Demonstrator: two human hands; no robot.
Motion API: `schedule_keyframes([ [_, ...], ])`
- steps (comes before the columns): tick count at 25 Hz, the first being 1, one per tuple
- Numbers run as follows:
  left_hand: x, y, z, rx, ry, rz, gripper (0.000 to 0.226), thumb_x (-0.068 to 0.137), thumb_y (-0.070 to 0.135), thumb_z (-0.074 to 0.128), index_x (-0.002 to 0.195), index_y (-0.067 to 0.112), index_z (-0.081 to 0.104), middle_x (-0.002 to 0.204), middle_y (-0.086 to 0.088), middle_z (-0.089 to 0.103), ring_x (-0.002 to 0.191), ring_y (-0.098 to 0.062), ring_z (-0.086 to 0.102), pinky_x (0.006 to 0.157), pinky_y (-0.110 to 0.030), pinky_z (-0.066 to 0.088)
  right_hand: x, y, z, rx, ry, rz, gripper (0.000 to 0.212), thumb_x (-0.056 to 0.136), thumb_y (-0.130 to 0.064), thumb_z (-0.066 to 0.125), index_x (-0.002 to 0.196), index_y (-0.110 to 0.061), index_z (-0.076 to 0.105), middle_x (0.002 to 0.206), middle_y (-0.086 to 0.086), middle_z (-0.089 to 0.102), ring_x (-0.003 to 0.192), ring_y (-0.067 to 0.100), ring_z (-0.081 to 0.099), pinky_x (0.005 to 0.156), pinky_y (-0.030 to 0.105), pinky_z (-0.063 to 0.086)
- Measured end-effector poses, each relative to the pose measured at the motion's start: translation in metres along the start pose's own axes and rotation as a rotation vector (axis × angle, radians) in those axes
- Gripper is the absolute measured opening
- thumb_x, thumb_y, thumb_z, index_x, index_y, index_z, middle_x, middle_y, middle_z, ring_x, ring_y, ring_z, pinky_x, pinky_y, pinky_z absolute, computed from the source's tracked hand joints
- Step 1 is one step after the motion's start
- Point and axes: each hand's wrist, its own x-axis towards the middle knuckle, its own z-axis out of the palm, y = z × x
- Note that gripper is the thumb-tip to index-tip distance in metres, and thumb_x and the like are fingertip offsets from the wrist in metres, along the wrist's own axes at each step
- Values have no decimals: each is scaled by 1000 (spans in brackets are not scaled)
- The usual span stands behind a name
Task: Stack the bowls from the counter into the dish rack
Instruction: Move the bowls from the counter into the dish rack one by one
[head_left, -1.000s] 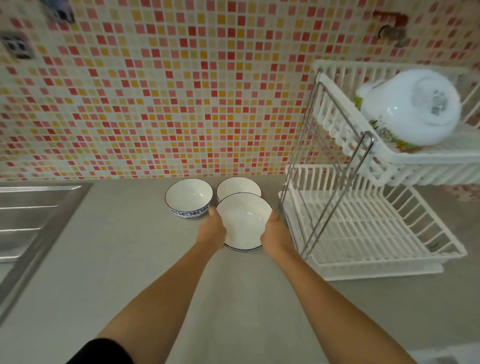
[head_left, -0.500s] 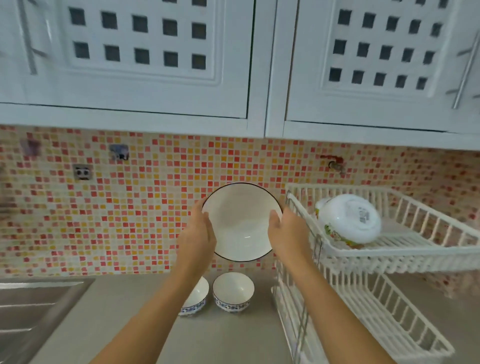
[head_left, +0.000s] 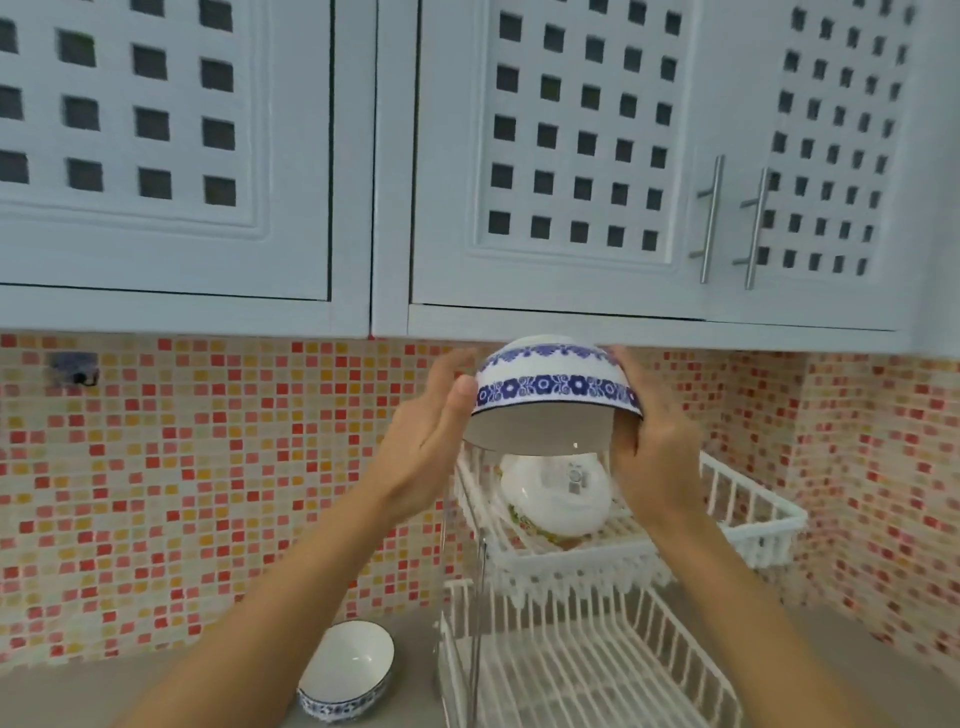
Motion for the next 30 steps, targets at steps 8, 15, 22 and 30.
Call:
schedule_keyframes([
  [8,76,48,124,54,-221,-34,60,95,52,32,149,32,16,123,15,49,109,-8,51,95,-25,35,28,147,-70,-60,-142,-231,50,93,-21,46,139,-9,32,132,22,54,110,19,52,91,33,50],
  [15,103,35,195,98,-185,-31,67,84,60,41,141,27,31,119,8,61,101,-12,65,86,-31,54,41,235,-91,320,-655,-121,67,80,-79,20,139,-50,10,158,0,18,141,12,26,109,9,24],
  [22,127,15,225,257,-350,-121,66,83,46,63,138,24,33,125,-2,57,105,-18,63,86,-37,58,38,292,-70,449,-911,-17,90,61,-76,60,136,-53,17,138,-37,20,133,5,32,102,21,41],
  [30,159,-10,251,438,-622,-373,88,65,41,82,131,31,25,123,0,52,108,-22,57,91,-34,50,18,327,-32,310,-966,-88,84,64,-44,81,132,-33,33,143,-10,29,131,8,28,111,43,37],
])
